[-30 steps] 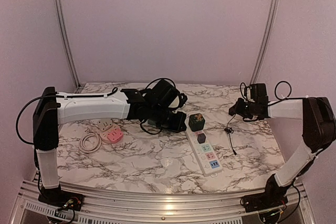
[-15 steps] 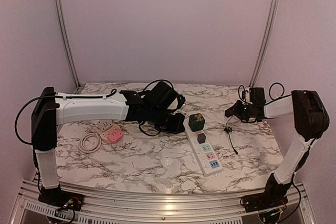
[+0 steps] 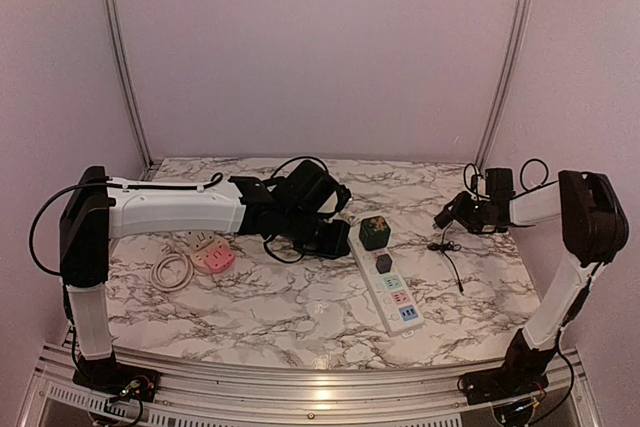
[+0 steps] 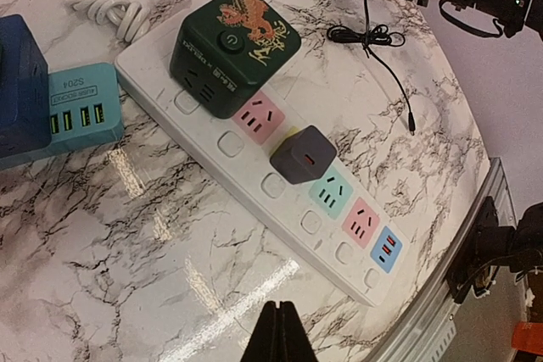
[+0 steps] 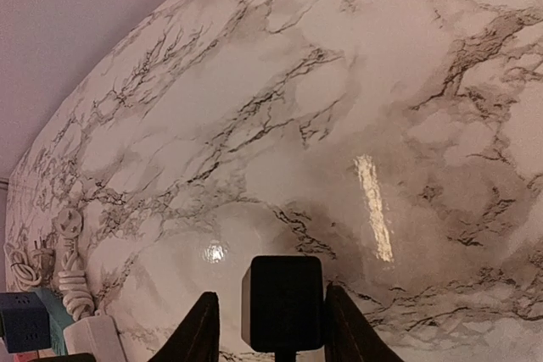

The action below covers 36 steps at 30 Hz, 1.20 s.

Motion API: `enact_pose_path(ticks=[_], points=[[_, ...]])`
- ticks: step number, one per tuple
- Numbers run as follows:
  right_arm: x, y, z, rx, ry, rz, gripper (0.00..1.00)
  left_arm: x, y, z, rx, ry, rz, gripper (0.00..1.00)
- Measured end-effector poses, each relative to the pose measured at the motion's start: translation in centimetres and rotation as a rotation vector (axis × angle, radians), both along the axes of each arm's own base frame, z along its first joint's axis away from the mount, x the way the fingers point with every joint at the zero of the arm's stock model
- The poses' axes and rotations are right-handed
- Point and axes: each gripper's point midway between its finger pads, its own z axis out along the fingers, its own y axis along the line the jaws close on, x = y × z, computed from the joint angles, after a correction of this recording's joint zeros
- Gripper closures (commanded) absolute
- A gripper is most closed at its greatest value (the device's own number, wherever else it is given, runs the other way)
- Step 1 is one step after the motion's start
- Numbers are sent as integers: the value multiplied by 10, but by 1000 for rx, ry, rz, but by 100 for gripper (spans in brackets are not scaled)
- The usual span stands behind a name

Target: Pull the plug off the socket

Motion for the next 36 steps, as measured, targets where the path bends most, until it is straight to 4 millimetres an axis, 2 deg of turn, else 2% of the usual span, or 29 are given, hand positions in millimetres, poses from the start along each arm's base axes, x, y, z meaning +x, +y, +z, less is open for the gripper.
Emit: enact_pose_path(ticks=[6,12,15,18,21,25,31,36], points=[[-3,-3,-4,-13,18,-3,48,0,0,-3,-1,3,3,100],[-14,-10,-9,-65,67,-11,42,1,-1,-2,-9,0,6,100],[-21,-13,-1,-105,78,-13,37,3,0,-2,-16,-1,14,100],[-23,-12,17,-168,61,-10,36,6,3,-7,-15,8,29,100],[-25,9,42,-222,15,37,36,10,7,-10,-14,11,44,100],[-37,46,59,-263,-20,119,36,18,10,-11,-23,12,73,100],[-69,105,66,-318,-23,277,37,28,10,-7,-54,12,103,100],[-99,145,64,-363,-9,395,39,34,5,-18,-63,26,121,100]])
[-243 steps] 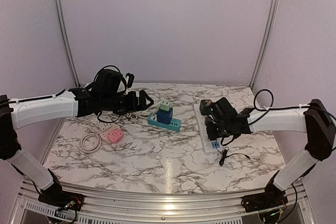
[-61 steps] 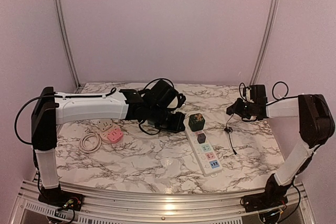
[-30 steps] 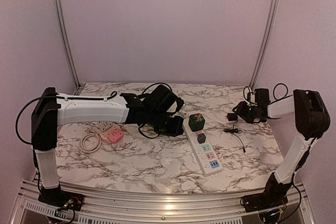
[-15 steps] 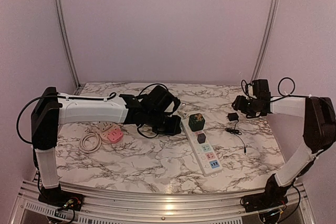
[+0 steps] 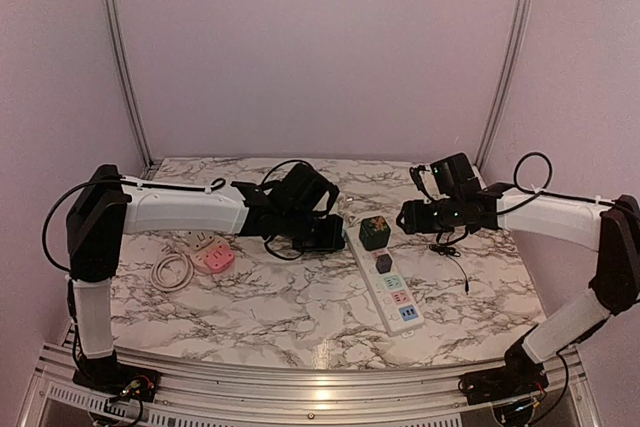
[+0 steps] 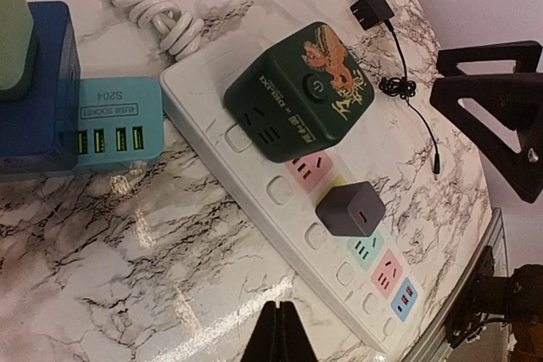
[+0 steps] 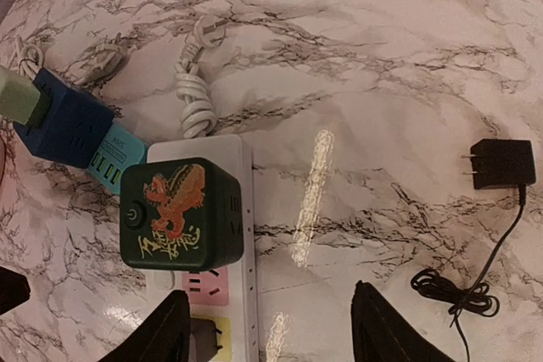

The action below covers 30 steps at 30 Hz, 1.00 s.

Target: Pull the plug off the socket

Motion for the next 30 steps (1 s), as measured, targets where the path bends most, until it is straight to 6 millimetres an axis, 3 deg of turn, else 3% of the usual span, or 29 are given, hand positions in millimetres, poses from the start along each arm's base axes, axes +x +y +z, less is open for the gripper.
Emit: enact_pose_path(ticks=[5,13,30], points=[[-27,28,-8,-38,34,80,41,2,-5,-25,16,34,5,100],[-55,56,-14,-69,58,138,47,7,-23,-42,-19,64,3,100],[-72,56,-53,-151,131,132,56,18,-54,-62,-88,93,5,100]])
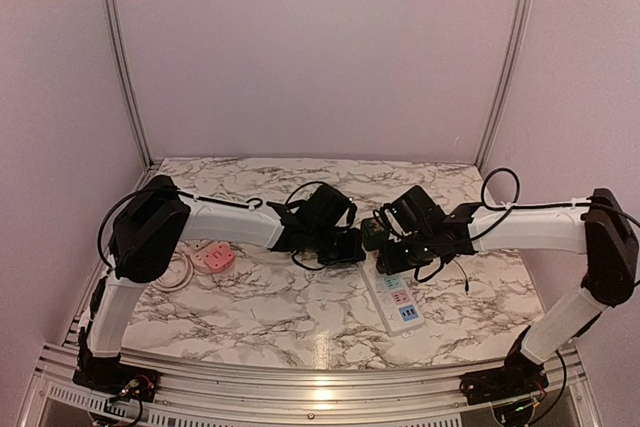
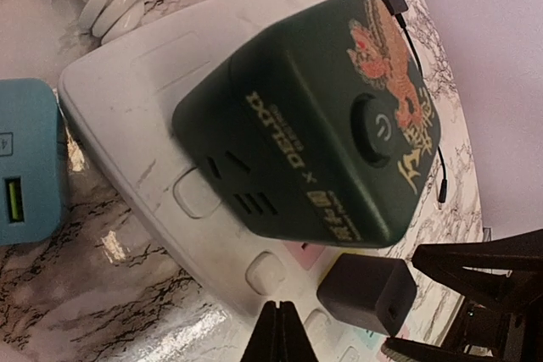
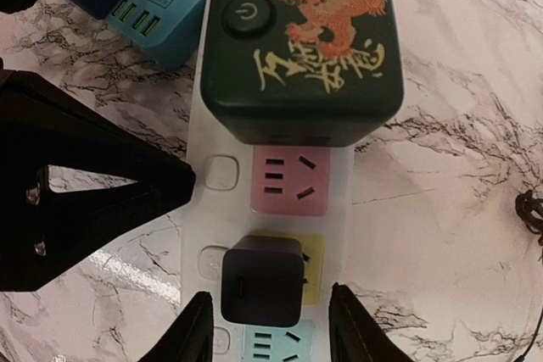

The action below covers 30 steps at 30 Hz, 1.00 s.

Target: Pull the plug off the socket

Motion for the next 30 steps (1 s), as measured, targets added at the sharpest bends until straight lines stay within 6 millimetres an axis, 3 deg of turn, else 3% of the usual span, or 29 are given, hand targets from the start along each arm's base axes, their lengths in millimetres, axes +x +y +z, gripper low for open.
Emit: enact_pose_path(ticks=[11,24,30], points=[[-1,2,-13,-36,8,-2,62,-14,-13,-8,-13,30,-30,100],[-1,5,-21,-77,-11,-9,72,-10,-21,-9,-28,24,-26,100],[-1,4,-21,-83,-17,-11,67,-12,-21,-9,-29,31,-23,100]])
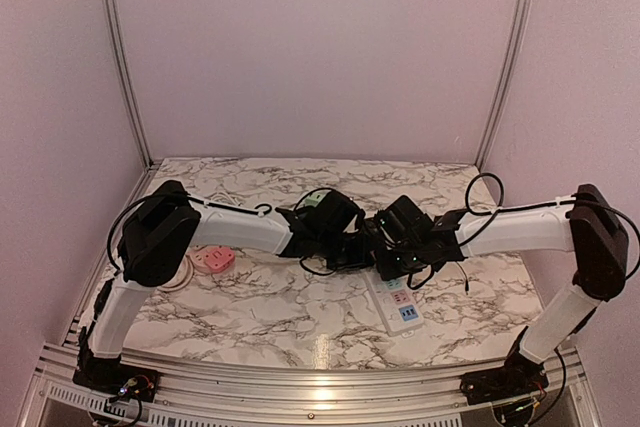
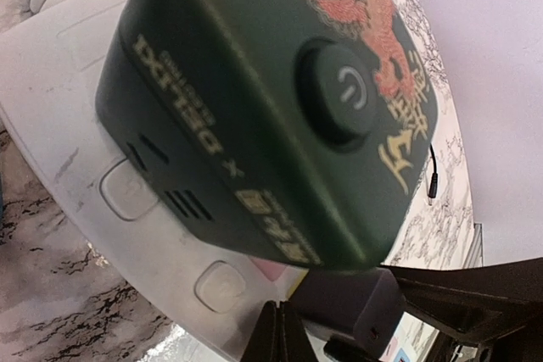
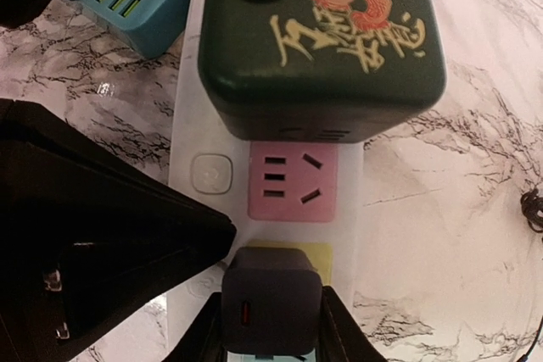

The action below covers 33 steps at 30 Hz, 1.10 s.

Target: Pull the plug off the socket

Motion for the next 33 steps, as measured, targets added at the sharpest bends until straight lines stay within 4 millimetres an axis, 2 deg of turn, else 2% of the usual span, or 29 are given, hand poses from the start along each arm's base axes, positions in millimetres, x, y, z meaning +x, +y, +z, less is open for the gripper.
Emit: enact_pose_path(ticks=[7,14,19,26,33], points=[[4,0,3,3,-23,-8,67,-3,-1,0,-1,5,-1,100],[4,2,4,7,-25,-6,82,-2,-1,0,1,4,2,100],[4,2,4,10,-25,-10,88,-2,-1,-1,6,2,5,100],[4,2,5,15,-26,-15,93,-2,0,-2,10,3,5,100],[4,2,7,23,-30,-32,93,0,-3,-2,18,0,12,100]])
